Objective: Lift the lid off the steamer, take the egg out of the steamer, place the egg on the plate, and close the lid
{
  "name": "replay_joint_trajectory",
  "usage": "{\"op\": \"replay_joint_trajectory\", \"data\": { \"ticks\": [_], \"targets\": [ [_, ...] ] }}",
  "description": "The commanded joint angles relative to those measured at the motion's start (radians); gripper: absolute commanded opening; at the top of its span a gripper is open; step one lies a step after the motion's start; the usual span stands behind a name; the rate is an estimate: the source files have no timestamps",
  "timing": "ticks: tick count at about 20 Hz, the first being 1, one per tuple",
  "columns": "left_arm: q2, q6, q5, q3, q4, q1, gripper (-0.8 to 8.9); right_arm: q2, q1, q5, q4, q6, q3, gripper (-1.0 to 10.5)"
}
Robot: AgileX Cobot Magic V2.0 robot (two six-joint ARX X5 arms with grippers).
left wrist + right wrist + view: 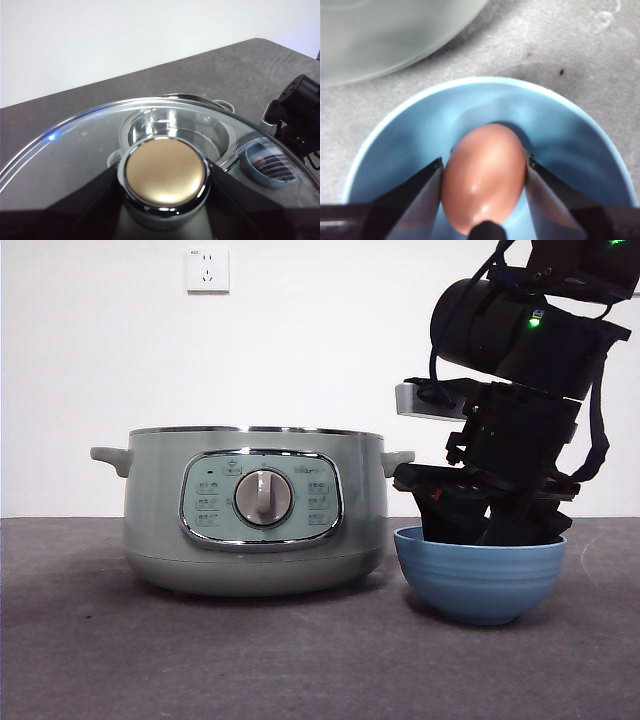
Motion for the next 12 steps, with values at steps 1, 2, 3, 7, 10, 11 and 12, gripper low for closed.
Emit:
{"op": "replay_joint_trajectory", "data": {
  "ticks": [1,2,3,7,10,11,12],
  "targets": [
    [-0.010,0.002,0.002,0.004,0.047,-0.001,-0.08,-0.003,0.002,-0.001,-0.004,0.003,-0.008,4.5],
    [-0.010,0.001,0.002,0.004,0.047,-0.001,-0.08,-0.018,0.002,-0.001,-0.004,0.003,-0.007,4.5],
    [-0.010,0.002,0.002,0.004,0.049,-0.001,-0.08,-0.039,0.002,-0.001,-0.004,0.003,-0.006,4.5],
    [-0.005,0.002,0.002,0.004,0.054,-0.001,-0.08,-0.186,0.002,0.000,-0.055,0.003,-0.006,4.5],
    [0.021,0.002,0.010,0.004,0.087,-0.001,-0.08,-0.378,0.002,-0.001,-0.110,0.023,-0.006,4.5],
    [0.040,0.002,0.027,0.004,0.102,-0.001,-0.08,-0.442,0.002,-0.001,-0.127,0.030,-0.006,4.5],
    [0.061,0.002,0.045,0.004,0.121,-0.002,-0.08,-0.504,0.003,-0.002,-0.146,0.033,-0.006,4.5]
  ]
}}
